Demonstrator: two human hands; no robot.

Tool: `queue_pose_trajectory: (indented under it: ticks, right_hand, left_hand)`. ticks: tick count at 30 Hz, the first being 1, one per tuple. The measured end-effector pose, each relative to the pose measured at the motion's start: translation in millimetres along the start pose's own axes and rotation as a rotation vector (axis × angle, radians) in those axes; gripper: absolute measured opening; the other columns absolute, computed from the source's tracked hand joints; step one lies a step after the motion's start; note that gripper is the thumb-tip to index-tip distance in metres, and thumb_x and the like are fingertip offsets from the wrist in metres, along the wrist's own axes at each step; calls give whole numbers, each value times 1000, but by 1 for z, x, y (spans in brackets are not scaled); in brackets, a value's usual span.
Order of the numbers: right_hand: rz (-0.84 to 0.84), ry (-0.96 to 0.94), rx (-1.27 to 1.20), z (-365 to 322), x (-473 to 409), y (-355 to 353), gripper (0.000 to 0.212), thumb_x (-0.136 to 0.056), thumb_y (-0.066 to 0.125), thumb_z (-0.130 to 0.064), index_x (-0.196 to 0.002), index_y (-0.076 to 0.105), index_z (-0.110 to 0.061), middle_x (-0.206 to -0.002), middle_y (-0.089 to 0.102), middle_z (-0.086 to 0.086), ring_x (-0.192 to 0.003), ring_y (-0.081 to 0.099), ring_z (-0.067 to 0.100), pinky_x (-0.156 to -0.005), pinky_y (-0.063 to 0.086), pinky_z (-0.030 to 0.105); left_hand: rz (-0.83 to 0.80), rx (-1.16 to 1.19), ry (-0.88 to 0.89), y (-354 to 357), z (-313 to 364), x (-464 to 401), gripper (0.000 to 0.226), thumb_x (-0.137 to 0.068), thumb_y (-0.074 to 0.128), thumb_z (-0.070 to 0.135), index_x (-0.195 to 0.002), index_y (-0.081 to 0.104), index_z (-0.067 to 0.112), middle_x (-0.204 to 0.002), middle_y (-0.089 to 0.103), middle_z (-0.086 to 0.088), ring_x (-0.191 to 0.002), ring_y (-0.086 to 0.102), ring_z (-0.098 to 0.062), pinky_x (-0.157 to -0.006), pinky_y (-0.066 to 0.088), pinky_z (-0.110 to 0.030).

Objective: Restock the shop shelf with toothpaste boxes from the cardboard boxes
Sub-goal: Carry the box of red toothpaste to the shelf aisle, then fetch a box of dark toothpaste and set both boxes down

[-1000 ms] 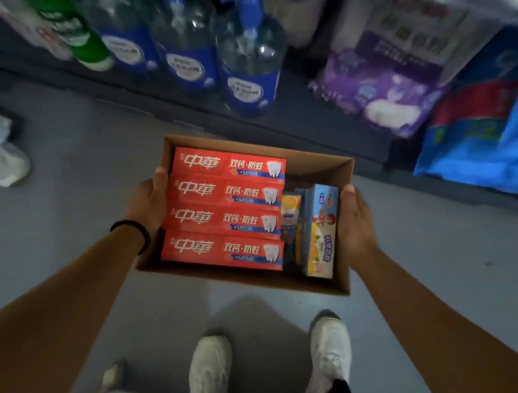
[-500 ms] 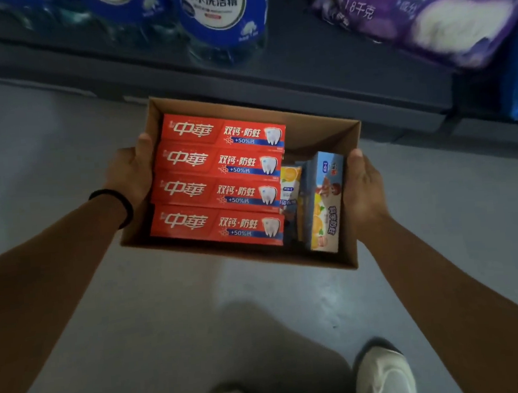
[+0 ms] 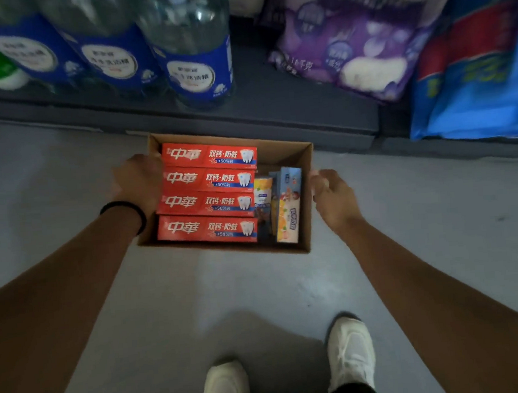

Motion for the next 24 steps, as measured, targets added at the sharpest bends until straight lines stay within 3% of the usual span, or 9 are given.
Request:
queue_pose_trajectory:
  ticks: [4, 8, 15, 24]
  right_hand:
    - [-39, -98, 562, -52, 76, -61, 59, -95, 39, -57, -143, 30, -22, -130, 56, 10, -117, 55, 31, -92, 45, 41]
    - [38, -182, 819, -97, 149, -135, 64, -92, 40, -58, -143, 25, -22, -136, 46, 11, -123, 47, 32, -98, 39, 42]
    - [254, -137, 826, -152, 288, -299, 68, -88, 43, -62, -142, 27, -24, -131, 46, 9, -120, 46, 30, -96, 38, 41]
    - [607, 55, 634, -128, 485, -527, 76, -83, 49, -62, -145, 23, -28, -134, 42, 8, -124, 43, 31, -96, 38, 43]
  left_hand:
    - [-119, -335, 277, -38, 87, 86, 42, -93, 45, 43, -119, 55, 12, -110, 63, -15, -98, 60, -34, -85, 47, -41]
    - [-188, -540, 574, -77, 177, 176, 51, -89, 46, 47, -133, 43, 22, -132, 50, -9, -121, 45, -28, -99, 39, -41]
    - [-187, -662, 833, -189, 323, 307, 55, -87, 45, 54, -133, 39, 24, -129, 43, -9, -121, 39, -28, -97, 37, -45]
    - [-58, -669, 1230, -265, 514, 530, 55, -84, 46, 58, -128, 41, 25, -128, 43, -9, -121, 39, -29, -95, 38, -45]
Point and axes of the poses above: each hand's wrist, its own x-axis away from the middle knuckle, its own y-axis out of the palm, z = x × y, the point moved 8 cm from there along -x, towards the middle knuckle
